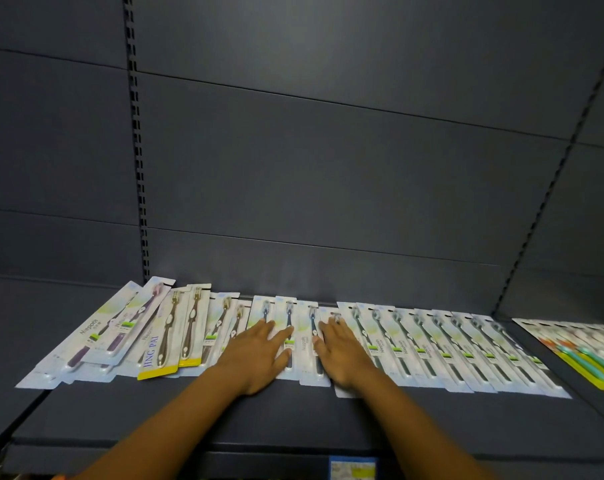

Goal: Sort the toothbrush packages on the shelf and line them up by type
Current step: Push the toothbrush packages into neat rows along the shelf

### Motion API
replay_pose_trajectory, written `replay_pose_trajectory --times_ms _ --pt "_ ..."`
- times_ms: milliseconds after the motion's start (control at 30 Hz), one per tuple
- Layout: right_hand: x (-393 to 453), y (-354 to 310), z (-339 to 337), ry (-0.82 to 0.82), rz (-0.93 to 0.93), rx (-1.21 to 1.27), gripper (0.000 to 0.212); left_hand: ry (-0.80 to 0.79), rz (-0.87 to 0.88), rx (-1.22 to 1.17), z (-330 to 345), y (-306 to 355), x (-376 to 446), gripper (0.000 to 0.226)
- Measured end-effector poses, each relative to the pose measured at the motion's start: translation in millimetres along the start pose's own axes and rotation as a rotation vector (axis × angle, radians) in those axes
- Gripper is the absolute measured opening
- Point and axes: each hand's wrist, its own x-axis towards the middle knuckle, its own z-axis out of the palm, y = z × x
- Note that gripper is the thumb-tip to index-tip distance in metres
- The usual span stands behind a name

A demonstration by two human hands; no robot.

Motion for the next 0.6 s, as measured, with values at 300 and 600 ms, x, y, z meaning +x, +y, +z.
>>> replay_pose_trajectory --times_ms 300,600 --pt "29.8 -6.5 8.8 0.033 -0.004 -0.119 0.063 0.0 -0.048 -0.008 1.6 5.8 9.6 0.058" --pt "32.3 -3.7 4.4 0.034 -0.016 -0.111 0.064 -0.031 -0.099 0.039 10.8 18.8 17.7 0.067"
